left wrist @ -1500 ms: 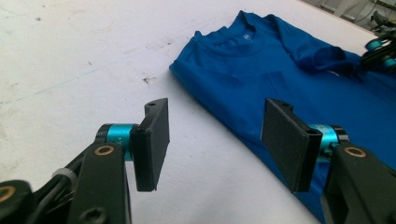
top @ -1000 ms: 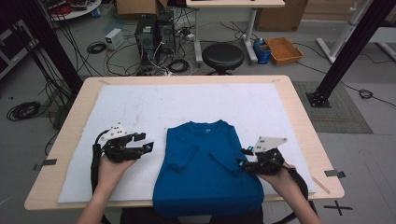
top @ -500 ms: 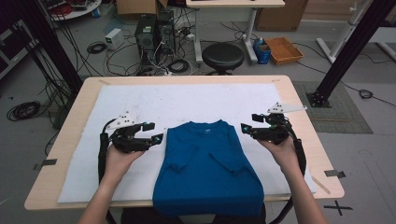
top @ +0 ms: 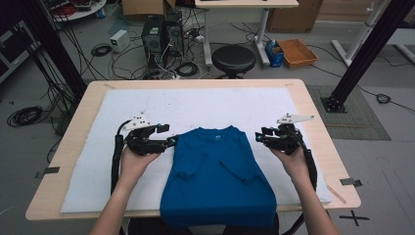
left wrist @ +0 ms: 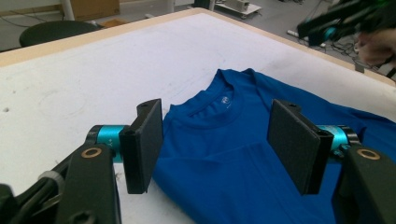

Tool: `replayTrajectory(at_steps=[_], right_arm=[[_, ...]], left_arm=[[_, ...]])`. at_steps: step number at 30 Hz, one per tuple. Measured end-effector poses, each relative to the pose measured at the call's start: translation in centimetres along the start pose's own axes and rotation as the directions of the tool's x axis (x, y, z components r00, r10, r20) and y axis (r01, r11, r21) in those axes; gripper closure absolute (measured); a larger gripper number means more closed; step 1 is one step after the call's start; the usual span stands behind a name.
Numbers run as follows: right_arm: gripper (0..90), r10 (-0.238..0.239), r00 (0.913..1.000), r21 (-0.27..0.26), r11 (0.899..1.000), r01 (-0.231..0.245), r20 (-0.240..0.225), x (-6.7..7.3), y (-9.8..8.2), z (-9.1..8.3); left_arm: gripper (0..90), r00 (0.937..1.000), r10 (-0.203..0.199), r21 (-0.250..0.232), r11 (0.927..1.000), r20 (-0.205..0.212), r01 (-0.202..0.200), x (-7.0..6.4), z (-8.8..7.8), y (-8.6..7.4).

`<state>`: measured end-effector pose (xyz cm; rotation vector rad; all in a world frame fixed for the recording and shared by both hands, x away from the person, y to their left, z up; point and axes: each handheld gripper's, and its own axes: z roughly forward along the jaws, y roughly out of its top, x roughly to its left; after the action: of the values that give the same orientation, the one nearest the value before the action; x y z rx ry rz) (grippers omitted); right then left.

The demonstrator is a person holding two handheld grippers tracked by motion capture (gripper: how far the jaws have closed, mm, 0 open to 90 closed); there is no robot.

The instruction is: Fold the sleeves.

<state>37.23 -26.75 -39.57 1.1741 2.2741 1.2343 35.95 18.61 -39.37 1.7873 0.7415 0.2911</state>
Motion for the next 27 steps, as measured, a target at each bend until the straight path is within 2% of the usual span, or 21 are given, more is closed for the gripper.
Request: replayTrajectory(at_steps=[1, 2, 4, 5, 7, 8, 9, 10, 11, 12, 15, 19, 21, 22, 23, 25, 26, 27], right_arm=[[63.1, 0.014, 0.9999, 0.038, 0.999, -0.014, 0.004, -0.1, -0.4, 1.3], [63.1, 0.014, 0.9999, 0.038, 0.999, -0.014, 0.004, -0.1, -0.4, 1.3], [66.7, -0.008, 0.9993, 0.057, 0.998, 0.006, 0.035, 0.3, 0.0, 3.0], [66.7, -0.008, 0.9993, 0.057, 0.998, 0.006, 0.035, 0.3, 0.0, 3.0], [67.2, -0.014, 0.9995, 0.074, 0.997, 0.012, 0.028, 0.6, 0.3, 4.2], [67.2, 0.0, 0.9999, 0.117, 0.993, -0.001, 0.014, 0.8, 0.3, 5.6], [67.8, -0.003, 0.9999, 0.139, 0.99, 0.001, 0.013, 0.8, 0.3, 6.2], [76.0, -0.021, 0.9993, 0.17, 0.985, 0.015, 0.03, 0.9, 0.2, 6.9], [76.0, -0.021, 0.9993, 0.17, 0.985, 0.015, 0.03, 0.9, 0.2, 6.9], [87.1, -0.055, 0.9971, 0.194, 0.98, 0.044, 0.052, 1.0, -0.1, 7.5], [87.7, -0.05, 0.9962, 0.175, 0.984, 0.037, 0.071, 0.7, -0.1, 7.2], [86.9, -0.01, 0.9967, 0.139, 0.99, -0.002, 0.081, -0.1, -0.1, 6.5], [82.7, -0.001, 0.9948, 0.129, 0.992, -0.012, 0.102, -0.5, -0.2, 6.3], [78.7, 0.01, 0.9939, 0.125, 0.992, -0.024, 0.11, -0.6, -0.3, 6.2], [78.5, 0.031, 0.9937, 0.118, 0.992, -0.044, 0.108, -0.9, -0.3, 5.9], [77.0, 0.032, 0.9927, 0.1, 0.994, -0.044, 0.116, -1.2, -0.3, 5.3], [74.4, 0.035, 0.9932, 0.067, 0.997, -0.043, 0.111, -1.5, -0.3, 4.3], [74.4, 0.035, 0.9932, 0.067, 0.997, -0.043, 0.111, -1.5, -0.3, 4.3]], left_arm=[[36.2, 1.0, -0.004, -0.002, 1.0, 0.0, 0.004, 0.0, -0.1, -0.1], [36.2, 1.0, -0.002, -0.002, 1.0, -0.002, 0.002, 0.1, -0.1, -0.1], [36.2, 1.0, -0.003, 0.001, 1.0, -0.005, 0.003, 0.1, -0.2, -0.2], [36.2, 1.0, -0.003, 0.001, 1.0, -0.005, 0.003, 0.1, -0.2, -0.2], [36.2, 1.0, -0.007, 0.0, 1.0, 0.0, 0.007, 0.1, 0.0, -0.3], [36.2, 1.0, -0.005, 0.007, 1.0, -0.001, 0.005, 0.1, 0.0, -0.3], [36.2, 1.0, -0.001, 0.017, 0.9999, 0.001, 0.001, 0.1, 0.0, -0.4], [36.2, 1.0, -0.001, 0.017, 0.9999, 0.001, 0.001, 0.1, 0.0, -0.4], [36.2, 1.0, 0.0, 0.017, 0.9999, 0.002, 0.0, 0.1, 0.0, -0.5], [36.2, 1.0, 0.004, 0.021, 0.9998, 0.0, -0.004, 0.1, 0.0, -0.5], [36.2, 1.0, 0.004, 0.024, 0.9997, -0.005, -0.004, 0.2, -0.1, -0.7], [36.2, 1.0, -0.002, 0.024, 0.9997, -0.008, 0.002, 0.4, -0.2, -0.8], [36.2, 1.0, -0.001, 0.024, 0.9997, -0.005, 0.001, 0.4, -0.3, -0.8], [36.2, 1.0, 0.006, 0.027, 0.9996, -0.006, -0.006, 0.4, -0.3, -0.8], [36.2, 0.9999, 0.011, 0.028, 0.9996, -0.012, -0.011, 0.4, -0.3, -0.8], [36.2, 0.9997, 0.018, 0.028, 0.9995, -0.016, -0.017, 0.4, -0.4, -0.8], [36.2, 0.9996, 0.019, 0.027, 0.9995, -0.02, -0.019, 0.5, -0.5, -0.9], [36.2, 0.9995, 0.023, 0.025, 0.9994, -0.023, -0.022, 0.5, -0.5, -0.9]])
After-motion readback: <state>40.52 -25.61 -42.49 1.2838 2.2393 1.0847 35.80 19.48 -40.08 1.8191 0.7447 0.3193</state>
